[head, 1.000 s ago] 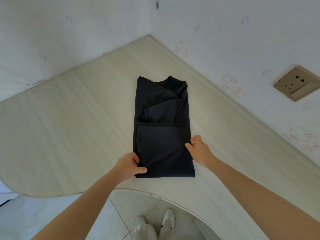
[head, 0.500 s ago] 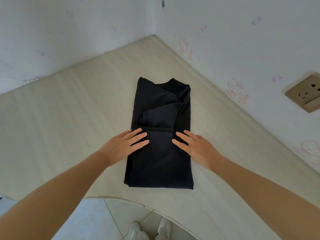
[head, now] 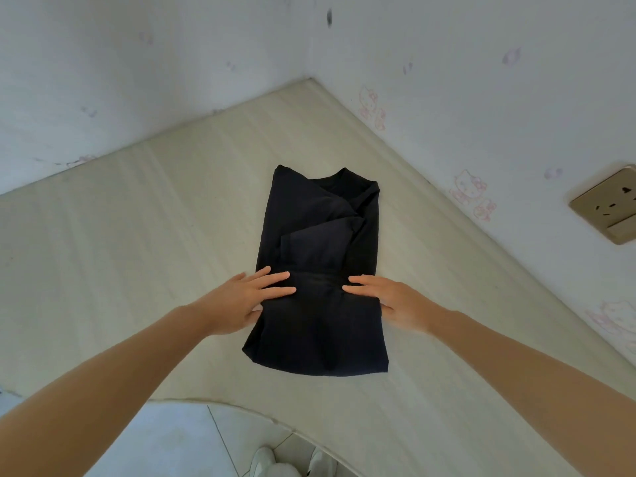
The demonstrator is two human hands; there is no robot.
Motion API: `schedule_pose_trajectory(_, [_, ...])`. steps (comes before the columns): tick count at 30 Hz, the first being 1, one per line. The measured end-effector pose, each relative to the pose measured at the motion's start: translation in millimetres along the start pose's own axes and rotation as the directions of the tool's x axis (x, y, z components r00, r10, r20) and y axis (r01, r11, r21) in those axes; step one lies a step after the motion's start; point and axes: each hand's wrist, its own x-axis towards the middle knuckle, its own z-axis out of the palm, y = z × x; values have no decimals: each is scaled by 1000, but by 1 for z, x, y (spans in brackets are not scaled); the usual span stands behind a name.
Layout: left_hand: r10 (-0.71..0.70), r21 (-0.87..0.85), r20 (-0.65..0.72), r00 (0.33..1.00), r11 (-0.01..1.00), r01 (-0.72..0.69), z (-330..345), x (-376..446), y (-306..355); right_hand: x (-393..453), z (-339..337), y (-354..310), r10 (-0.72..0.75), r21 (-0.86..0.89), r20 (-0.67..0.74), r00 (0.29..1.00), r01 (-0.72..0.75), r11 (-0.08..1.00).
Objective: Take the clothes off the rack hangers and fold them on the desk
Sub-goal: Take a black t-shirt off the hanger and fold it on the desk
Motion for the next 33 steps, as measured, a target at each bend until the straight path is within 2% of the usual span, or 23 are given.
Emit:
schedule_pose_trajectory(2, [-76,-237,0,997,969,74,-6,-2,1,-3,-9,-5,79,209,2,997,-78,975])
schedule_pose_trajectory(4, [-252,-465,7,968,856,226,-15,-2,5,-3,-22,-11,195,333,17,981,-189,924])
schedule_pose_trajectory(6, [-409,-581,31,912,735,349,-28,2,12,4,-32,-11,284,386,30,958,-273,881])
schedule_pose_trajectory(9, [-423,-717,-36,906,642,271,-48,22,5,23,-46,-7,365,527,-83,927,-270,806])
schedule_pose_trajectory(14, [-548,-883,37,835,373,284,-69,72,-16,69,-55,5,562,552,-187,805,-387,739])
schedule_pose_trajectory(16, [-584,-928,47,810,274,251,-73,91,-17,88,-55,13,650,564,-177,739,-465,682])
schedule_pose_trajectory(18, [-619,-945,45,784,229,234,-72,108,-22,105,-58,19,725,582,-126,677,-541,607])
schedule_pose_trajectory(22, [-681,-948,26,732,216,235,-71,126,-31,133,-71,19,783,458,-100,615,-670,584])
schedule_pose_trajectory(25, [-659,-931,-67,750,311,191,-73,133,-36,149,-75,17,752,420,-154,640,-647,636])
schedule_pose_trajectory(30, [-615,-860,-224,756,489,143,-77,145,-43,156,-74,9,704,294,-368,608,-642,708])
schedule_pose_trajectory(33, [-604,-846,-259,754,518,124,-81,155,-46,157,-74,10,675,307,-453,583,-609,732])
